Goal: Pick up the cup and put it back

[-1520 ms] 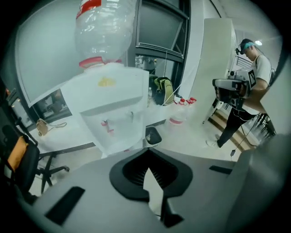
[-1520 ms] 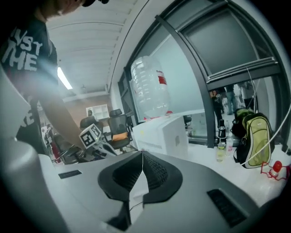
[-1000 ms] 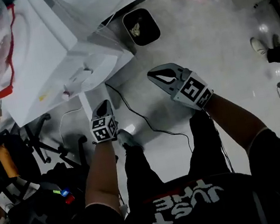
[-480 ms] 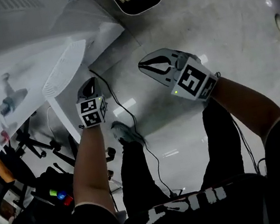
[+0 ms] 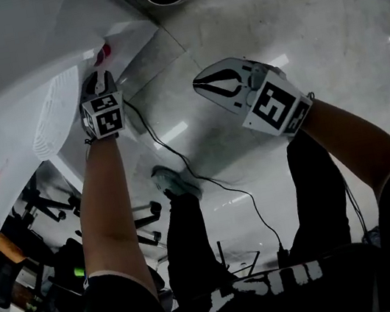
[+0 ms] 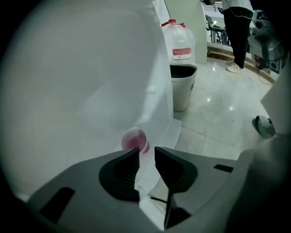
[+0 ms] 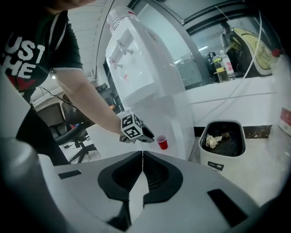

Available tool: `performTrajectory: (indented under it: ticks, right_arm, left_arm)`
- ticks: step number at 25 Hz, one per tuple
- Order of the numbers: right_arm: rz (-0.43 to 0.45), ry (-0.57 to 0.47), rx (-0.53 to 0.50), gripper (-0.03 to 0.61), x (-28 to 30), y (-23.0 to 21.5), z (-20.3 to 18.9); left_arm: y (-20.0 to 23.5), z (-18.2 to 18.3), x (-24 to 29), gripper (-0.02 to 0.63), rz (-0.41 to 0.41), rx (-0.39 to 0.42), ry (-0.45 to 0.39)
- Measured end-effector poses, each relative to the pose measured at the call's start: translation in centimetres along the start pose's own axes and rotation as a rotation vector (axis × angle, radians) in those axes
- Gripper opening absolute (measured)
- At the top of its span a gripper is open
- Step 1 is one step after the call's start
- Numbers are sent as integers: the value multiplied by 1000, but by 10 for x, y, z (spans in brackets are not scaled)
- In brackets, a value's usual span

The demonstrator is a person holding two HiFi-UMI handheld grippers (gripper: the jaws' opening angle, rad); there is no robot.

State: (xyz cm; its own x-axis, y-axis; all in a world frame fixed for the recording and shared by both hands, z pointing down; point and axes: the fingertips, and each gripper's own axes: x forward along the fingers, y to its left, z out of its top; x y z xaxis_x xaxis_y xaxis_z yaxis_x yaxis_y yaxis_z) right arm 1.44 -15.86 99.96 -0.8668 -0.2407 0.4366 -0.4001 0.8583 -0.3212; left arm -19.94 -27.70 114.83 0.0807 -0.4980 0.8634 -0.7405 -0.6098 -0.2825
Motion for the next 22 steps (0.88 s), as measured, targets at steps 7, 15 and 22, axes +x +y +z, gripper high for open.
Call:
performTrajectory:
  ticks: [7, 15, 22]
  right_arm:
    - [-10, 16, 32, 34, 2, -5, -12]
    - [-21, 6, 77, 35, 0, -7, -21]
    - [-49, 11, 120, 35, -9, -16, -34]
  left_arm:
    - [2, -1, 30, 150, -8, 222, 39]
    - [1, 0, 60, 155, 31, 406, 111]
    - [-9, -1, 64, 25, -12, 404, 212]
